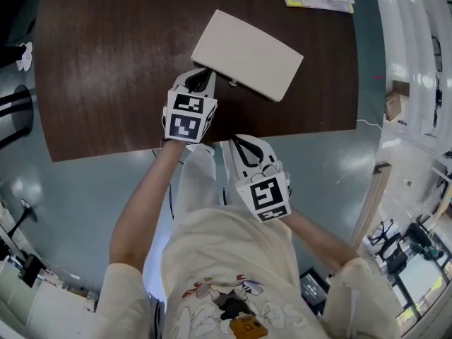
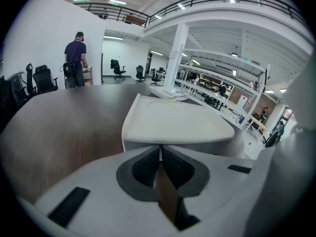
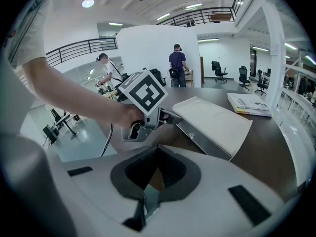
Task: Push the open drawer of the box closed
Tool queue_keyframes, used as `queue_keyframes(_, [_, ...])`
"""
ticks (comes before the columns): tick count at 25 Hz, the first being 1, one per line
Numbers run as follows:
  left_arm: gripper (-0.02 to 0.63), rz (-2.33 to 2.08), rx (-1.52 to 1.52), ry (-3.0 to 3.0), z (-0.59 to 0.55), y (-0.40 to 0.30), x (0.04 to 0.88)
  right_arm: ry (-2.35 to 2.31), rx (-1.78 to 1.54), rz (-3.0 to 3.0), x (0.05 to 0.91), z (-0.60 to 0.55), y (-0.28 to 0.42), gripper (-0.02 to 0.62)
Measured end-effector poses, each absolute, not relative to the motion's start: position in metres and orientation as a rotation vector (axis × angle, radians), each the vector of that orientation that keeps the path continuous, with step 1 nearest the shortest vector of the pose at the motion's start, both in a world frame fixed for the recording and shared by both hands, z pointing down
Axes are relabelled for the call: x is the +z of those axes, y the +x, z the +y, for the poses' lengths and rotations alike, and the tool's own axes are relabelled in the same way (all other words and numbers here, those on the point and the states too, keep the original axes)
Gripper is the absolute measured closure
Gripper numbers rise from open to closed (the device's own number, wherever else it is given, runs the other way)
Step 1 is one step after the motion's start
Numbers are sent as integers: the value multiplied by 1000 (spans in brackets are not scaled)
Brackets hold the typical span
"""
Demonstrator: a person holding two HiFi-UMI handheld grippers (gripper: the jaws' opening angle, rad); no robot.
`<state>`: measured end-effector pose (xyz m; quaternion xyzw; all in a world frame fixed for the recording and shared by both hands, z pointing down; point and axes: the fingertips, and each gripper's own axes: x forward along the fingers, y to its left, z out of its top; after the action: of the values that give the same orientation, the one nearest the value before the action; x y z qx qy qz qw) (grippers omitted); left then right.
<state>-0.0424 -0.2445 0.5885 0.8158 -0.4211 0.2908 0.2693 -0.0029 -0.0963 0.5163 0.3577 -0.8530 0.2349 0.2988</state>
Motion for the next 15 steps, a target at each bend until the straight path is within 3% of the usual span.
queue_keyframes(15, [583, -1143, 727, 2180, -232, -43, 569, 945, 584, -2282, 508, -98, -7, 589])
